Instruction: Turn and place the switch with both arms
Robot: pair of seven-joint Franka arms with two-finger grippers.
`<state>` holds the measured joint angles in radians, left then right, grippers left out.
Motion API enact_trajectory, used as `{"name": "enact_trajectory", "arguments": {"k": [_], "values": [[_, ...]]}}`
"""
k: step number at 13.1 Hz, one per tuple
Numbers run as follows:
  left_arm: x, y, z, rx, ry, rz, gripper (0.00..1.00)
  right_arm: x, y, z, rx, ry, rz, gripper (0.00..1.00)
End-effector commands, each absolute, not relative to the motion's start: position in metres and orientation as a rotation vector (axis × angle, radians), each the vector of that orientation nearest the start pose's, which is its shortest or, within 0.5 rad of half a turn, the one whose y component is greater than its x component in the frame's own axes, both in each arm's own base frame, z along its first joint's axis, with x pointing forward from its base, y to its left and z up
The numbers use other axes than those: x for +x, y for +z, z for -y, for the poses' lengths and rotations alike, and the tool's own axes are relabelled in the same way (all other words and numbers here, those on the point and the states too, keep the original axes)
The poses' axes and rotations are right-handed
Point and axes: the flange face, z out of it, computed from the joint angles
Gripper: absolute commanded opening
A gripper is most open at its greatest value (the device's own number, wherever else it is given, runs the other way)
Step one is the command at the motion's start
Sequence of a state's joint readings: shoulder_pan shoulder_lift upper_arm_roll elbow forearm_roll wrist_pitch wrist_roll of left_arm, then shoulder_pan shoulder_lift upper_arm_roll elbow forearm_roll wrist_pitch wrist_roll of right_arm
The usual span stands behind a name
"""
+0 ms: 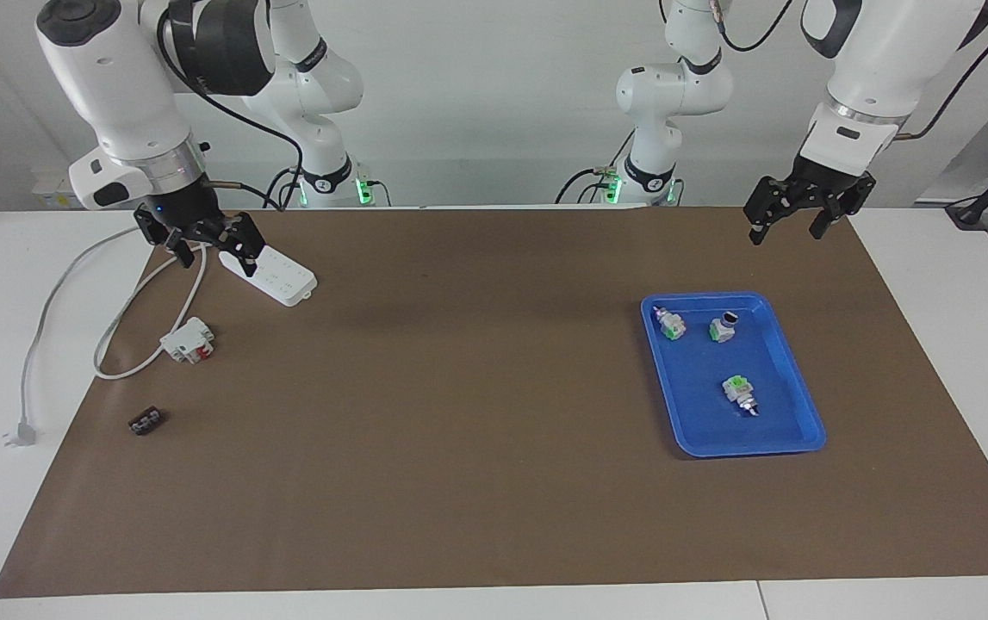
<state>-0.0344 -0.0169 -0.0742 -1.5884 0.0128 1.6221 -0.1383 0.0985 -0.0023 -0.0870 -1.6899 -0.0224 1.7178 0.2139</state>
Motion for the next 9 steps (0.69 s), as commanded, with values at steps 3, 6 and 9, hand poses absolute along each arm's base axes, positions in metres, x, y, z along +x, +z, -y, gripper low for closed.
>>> {"name": "enact_trajectory", "arguments": {"k": [3, 6, 9], "values": [[0.581, 0.596, 0.054, -3.107, -0.028, 0.018, 0.94, 0.562, 0.582, -0.006, -3.134, 0.019, -0.263, 1.0], [0.582, 0.584, 0.058, -3.117, -0.057, 0.007, 0.97, 0.56, 0.582, -0.006, -3.136, 0.029, -0.159, 1.0], [0.58, 0.582, 0.056, -3.117, -0.064, -0.011, 1.0, 0.56, 0.582, -0.006, -3.134, 0.029, -0.159, 1.0]]}}
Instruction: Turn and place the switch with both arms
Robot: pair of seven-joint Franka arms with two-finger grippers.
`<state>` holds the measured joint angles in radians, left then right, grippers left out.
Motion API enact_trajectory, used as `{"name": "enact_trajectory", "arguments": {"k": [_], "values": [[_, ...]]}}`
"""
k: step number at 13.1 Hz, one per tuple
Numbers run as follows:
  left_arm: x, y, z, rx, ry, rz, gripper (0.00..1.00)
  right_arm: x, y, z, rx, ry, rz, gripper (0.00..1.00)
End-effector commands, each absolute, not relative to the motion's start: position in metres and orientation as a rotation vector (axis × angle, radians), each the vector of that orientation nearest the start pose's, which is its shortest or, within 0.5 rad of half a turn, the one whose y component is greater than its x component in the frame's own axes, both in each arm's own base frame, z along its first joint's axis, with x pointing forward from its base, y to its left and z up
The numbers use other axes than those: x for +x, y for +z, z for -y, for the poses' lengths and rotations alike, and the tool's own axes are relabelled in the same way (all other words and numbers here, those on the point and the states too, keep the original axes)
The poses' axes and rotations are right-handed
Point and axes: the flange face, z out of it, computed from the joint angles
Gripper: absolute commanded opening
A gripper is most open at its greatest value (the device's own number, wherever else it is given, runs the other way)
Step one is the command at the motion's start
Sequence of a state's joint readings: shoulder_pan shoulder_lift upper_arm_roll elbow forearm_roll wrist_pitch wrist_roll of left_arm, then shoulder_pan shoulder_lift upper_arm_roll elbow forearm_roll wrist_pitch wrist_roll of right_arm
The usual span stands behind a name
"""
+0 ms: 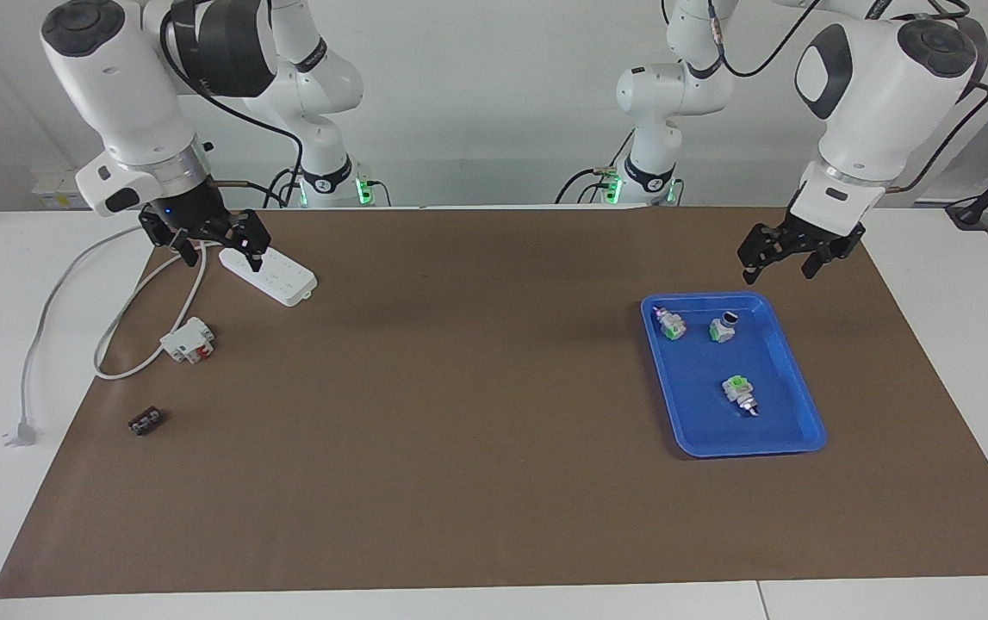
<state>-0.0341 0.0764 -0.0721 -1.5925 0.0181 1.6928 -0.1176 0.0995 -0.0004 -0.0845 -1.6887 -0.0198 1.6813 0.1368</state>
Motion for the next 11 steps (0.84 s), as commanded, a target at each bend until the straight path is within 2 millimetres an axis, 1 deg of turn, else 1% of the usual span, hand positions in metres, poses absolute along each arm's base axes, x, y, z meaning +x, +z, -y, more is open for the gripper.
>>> {"name": "enact_trajectory", "arguments": {"k": [1, 4, 11], "values": [[0.5805, 0.5829, 0.0567, -3.117, -0.071, -0.015, 1.0, 0.5594, 0.5816, -0.0056, -3.134, 0.032, -0.159, 1.0], [0.581, 0.5836, 0.0595, -3.118, -0.083, -0.018, 1.0, 0.5589, 0.5836, -0.0047, -3.133, 0.022, -0.176, 1.0], [0.5816, 0.5837, 0.0553, -3.121, -0.085, -0.01, 1.0, 0.5603, 0.5841, -0.0038, -3.133, 0.003, -0.167, 1.0]]}}
